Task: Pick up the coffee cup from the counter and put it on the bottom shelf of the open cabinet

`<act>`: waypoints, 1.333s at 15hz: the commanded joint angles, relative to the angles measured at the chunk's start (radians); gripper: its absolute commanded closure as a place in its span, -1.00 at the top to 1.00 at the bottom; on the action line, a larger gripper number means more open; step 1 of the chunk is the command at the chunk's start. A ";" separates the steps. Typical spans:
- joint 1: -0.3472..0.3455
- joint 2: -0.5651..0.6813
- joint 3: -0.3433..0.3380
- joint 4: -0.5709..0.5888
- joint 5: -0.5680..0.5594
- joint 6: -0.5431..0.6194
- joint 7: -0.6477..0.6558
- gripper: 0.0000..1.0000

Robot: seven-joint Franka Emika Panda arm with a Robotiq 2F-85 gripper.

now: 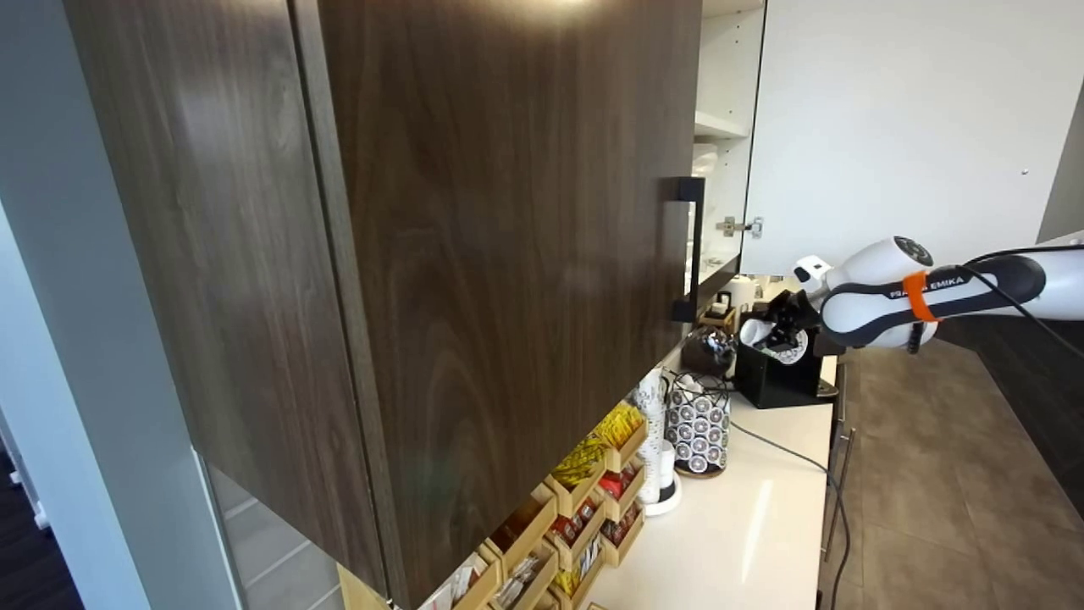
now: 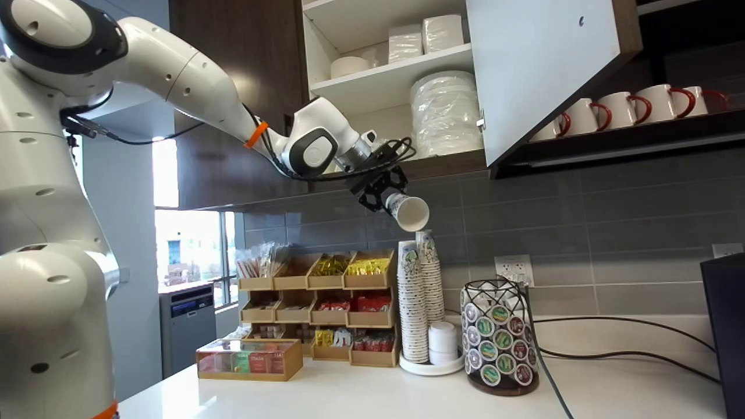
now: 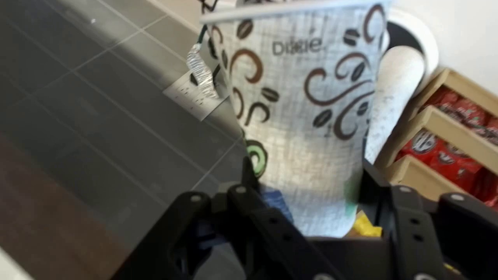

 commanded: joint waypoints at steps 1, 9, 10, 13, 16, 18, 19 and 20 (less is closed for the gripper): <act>0.076 -0.047 -0.035 0.048 0.099 0.108 -0.042 -0.26; 0.307 -0.107 -0.175 0.154 0.206 0.273 -0.051 -0.26; 0.376 -0.104 -0.220 0.173 0.229 0.297 -0.062 -0.26; 0.561 -0.098 -0.357 0.217 0.273 0.346 -0.043 -0.26; 0.540 -0.105 -0.343 0.212 0.235 0.325 -0.015 0.24; 0.529 -0.104 -0.336 0.212 0.235 0.325 -0.014 0.24; 0.525 -0.104 -0.333 0.212 0.235 0.325 -0.014 0.24; 0.524 -0.104 -0.331 0.212 0.235 0.325 -0.014 0.24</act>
